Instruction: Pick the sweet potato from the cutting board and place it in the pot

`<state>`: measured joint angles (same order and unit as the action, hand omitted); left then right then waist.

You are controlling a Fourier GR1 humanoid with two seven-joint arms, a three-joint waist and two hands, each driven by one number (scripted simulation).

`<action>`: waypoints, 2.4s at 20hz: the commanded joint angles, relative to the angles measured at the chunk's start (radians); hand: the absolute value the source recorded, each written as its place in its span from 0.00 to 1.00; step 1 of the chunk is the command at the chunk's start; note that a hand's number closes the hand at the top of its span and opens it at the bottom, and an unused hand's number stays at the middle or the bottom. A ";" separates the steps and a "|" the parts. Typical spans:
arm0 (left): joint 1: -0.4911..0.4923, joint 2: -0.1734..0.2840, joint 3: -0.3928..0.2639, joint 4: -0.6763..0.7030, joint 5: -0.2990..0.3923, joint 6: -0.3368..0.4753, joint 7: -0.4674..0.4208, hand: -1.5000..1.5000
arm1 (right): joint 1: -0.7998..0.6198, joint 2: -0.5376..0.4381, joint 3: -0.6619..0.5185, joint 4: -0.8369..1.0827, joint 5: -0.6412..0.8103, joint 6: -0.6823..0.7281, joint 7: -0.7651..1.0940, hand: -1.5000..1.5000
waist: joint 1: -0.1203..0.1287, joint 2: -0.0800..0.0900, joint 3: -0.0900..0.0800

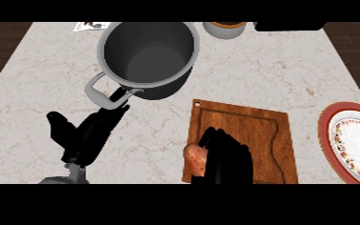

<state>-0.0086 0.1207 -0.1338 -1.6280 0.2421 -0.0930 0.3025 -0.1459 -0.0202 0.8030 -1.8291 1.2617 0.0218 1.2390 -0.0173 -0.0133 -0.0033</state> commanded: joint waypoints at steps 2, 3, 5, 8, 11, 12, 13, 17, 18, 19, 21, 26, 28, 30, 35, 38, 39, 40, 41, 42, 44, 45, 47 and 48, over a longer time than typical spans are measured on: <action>0.024 0.003 -0.005 -0.013 0.000 -0.008 -0.005 0.50 | -0.113 0.019 0.013 -0.153 0.119 0.113 0.248 1.00 | 0.013 -0.001 -0.001; 0.020 -0.012 -0.028 -0.026 -0.031 0.011 -0.013 0.50 | -0.115 0.019 0.019 -0.193 0.138 0.151 0.248 1.00 | 0.008 -0.002 -0.001; 0.021 0.012 -0.005 -0.006 0.007 -0.029 -0.007 0.50 | -0.206 0.019 0.018 -0.206 0.139 0.207 0.248 1.00 | 0.021 0.002 -0.001; -0.029 -0.007 -0.011 0.000 -0.002 -0.009 0.009 0.50 | -0.324 0.019 -0.021 -0.233 0.085 0.152 0.248 1.00 | 0.032 0.007 -0.001; -0.035 0.014 0.011 -0.012 0.028 -0.035 0.026 0.50 | -0.405 0.019 -0.101 -0.209 0.035 0.151 0.248 1.00 | 0.043 0.008 -0.001; -0.011 0.004 -0.016 -0.024 0.000 -0.019 0.024 0.50 | -0.445 0.019 -0.131 -0.199 0.015 0.167 0.248 1.00 | 0.051 0.006 -0.001; -0.055 -0.012 -0.017 0.037 -0.010 -0.022 -0.003 0.50 | -0.491 0.019 -0.141 -0.158 -0.008 0.159 0.248 1.00 | 0.039 0.013 -0.001; -0.047 -0.014 -0.024 0.004 -0.016 -0.010 0.014 0.50 | -0.623 0.019 -0.257 -0.067 -0.076 0.160 0.248 1.00 | 0.058 0.010 -0.001; -0.046 -0.012 -0.031 0.007 -0.004 -0.025 0.027 0.50 | -0.654 0.019 -0.276 -0.024 -0.093 0.141 0.248 1.00 | 0.061 0.012 -0.001; -0.038 -0.009 -0.022 -0.007 -0.006 -0.019 0.020 0.50 | -0.675 0.019 -0.296 0.009 -0.129 0.115 0.248 1.00 | 0.073 0.013 -0.001; -0.023 -0.010 -0.028 0.006 -0.005 -0.032 0.003 0.50 | -0.771 0.019 -0.374 0.078 -0.180 0.146 0.226 1.00 | 0.070 0.015 -0.001; -0.055 -0.026 -0.043 0.016 -0.026 -0.024 0.000 0.50 | -0.944 0.020 -0.491 0.362 -0.259 0.050 0.130 1.00 | 0.080 0.023 0.000; -0.070 -0.037 -0.050 0.019 -0.027 -0.015 0.019 0.50 | -1.021 0.020 -0.494 0.442 -0.328 0.021 0.117 1.00 | 0.077 0.022 0.001; -0.075 -0.009 -0.014 0.015 0.006 -0.038 0.032 0.50 | -1.019 0.020 -0.497 0.567 -0.314 -0.053 0.072 1.00 | 0.087 0.027 0.000; -0.037 -0.032 -0.050 -0.026 -0.020 -0.018 0.030 0.50 | -1.093 0.020 -0.565 0.820 -0.356 -0.170 -0.083 1.00 | 0.091 0.028 0.002; -0.039 -0.034 -0.042 -0.010 -0.013 -0.031 0.005 0.50 | -1.118 0.020 -0.565 0.945 -0.364 -0.282 -0.128 1.00 | 0.100 0.032 0.001; -0.062 -0.037 -0.048 0.034 -0.024 -0.039 -0.006 0.50 | -1.139 0.020 -0.567 1.001 -0.381 -0.312 -0.180 1.00 | 0.102 0.038 0.001; -0.085 -0.038 -0.057 0.004 -0.027 -0.025 0.042 0.50 | -1.167 0.020 -0.584 1.039 -0.395 -0.330 -0.188 1.00 | 0.111 0.039 0.001; -0.082 -0.039 -0.054 0.014 -0.038 -0.021 0.020 0.50 | -1.168 0.020 -0.578 1.074 -0.408 -0.371 -0.221 1.00 | 0.110 0.039 0.001; -0.095 -0.042 -0.049 0.013 -0.035 -0.021 0.012 0.50 | -1.157 0.020 -0.609 1.106 -0.408 -0.408 -0.257 1.00 | 0.121 0.047 0.001; -0.059 -0.023 -0.037 0.008 -0.009 -0.053 0.004 0.50 | -1.174 0.020 -0.594 1.154 -0.456 -0.468 -0.276 1.00 | 0.131 0.043 0.001; -0.110 -0.026 -0.030 0.036 0.002 -0.060 0.024 0.50 | -1.184 0.020 -0.576 1.182 -0.476 -0.491 -0.269 1.00 | 0.136 0.048 0.001; -0.083 -0.030 -0.062 0.001 -0.013 -0.064 0.021 0.50 | -1.165 0.020 -0.577 1.241 -0.514 -0.527 -0.309 1.00 | 0.155 0.050 0.001; -0.117 -0.031 -0.037 0.026 -0.017 -0.046 0.023 0.50 | -1.195 0.020 -0.588 1.287 -0.535 -0.483 -0.344 1.00 | 0.142 0.051 0.001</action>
<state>-0.1015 0.0903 -0.1796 -1.6109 0.2249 -0.1408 0.3219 -1.3125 -0.0027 0.2198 -0.6650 0.7894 -0.3969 0.9351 0.1154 0.0330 -0.0024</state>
